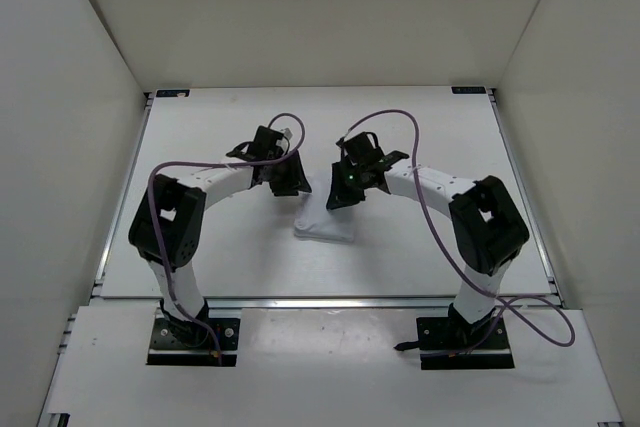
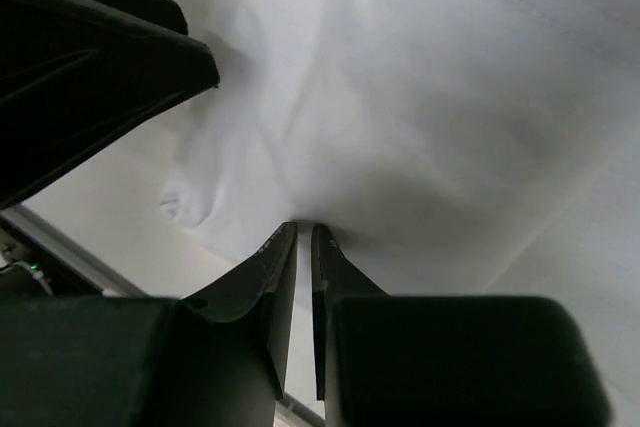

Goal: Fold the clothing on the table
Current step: Fold the skirt

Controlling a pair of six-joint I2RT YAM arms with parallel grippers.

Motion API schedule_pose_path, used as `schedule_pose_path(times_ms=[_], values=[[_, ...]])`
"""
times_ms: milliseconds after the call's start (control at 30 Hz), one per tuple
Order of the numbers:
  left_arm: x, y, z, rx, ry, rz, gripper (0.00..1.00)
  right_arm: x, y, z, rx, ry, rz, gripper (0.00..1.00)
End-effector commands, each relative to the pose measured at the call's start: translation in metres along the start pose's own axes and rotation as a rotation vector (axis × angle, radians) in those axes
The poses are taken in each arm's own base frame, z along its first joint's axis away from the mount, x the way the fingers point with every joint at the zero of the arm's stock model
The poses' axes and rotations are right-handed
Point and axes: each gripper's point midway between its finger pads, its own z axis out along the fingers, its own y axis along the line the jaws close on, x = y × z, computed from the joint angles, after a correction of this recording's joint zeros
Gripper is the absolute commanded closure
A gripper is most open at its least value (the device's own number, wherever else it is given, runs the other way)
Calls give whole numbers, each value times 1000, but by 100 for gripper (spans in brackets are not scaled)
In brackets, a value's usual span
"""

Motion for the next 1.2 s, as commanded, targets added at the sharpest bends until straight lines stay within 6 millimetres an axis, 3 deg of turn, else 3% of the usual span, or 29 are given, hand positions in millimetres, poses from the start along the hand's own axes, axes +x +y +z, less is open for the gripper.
schedule_pose_path(times_ms=[0,167,300,333,467,533,733,767,833,867,900,1033,1067,1100,1133,1167], values=[[-13,-20,0,8,-16,53,46,7,-11,22,41,8,14,91],[-12,-20,17,-26,-12,61,42,16,-21,36,45,34,45,94],[-16,-13,30,-74,8,76,49,26,-26,43,54,65,52,94],[-15,-9,33,-92,16,83,54,27,-26,45,56,67,46,95],[-19,2,38,-118,10,80,100,34,-25,45,46,77,56,95],[-24,6,27,-130,-25,70,100,36,-26,45,52,78,50,95],[5,54,19,-224,8,-7,100,43,-29,48,65,113,39,93],[9,54,21,-207,26,-8,100,42,-28,45,68,118,37,93],[16,57,17,-168,41,-28,92,25,-17,35,42,80,5,90],[10,44,12,-110,13,-21,70,17,-9,26,31,55,-10,87],[8,38,9,-77,-6,-38,55,6,-1,15,12,22,-14,85],[-16,-10,-27,78,-79,-22,32,-19,22,-32,-21,-76,-39,74],[-20,-20,-38,100,-96,-6,31,-18,22,-38,-15,-87,-28,72],[-19,-28,-44,132,-92,1,22,-27,31,-55,-46,-142,-25,72],[-14,-40,-57,181,-94,10,2,-25,30,-68,-55,-169,-10,72],[-9,-44,-69,214,-114,24,1,-20,25,-71,-55,-178,4,71]])
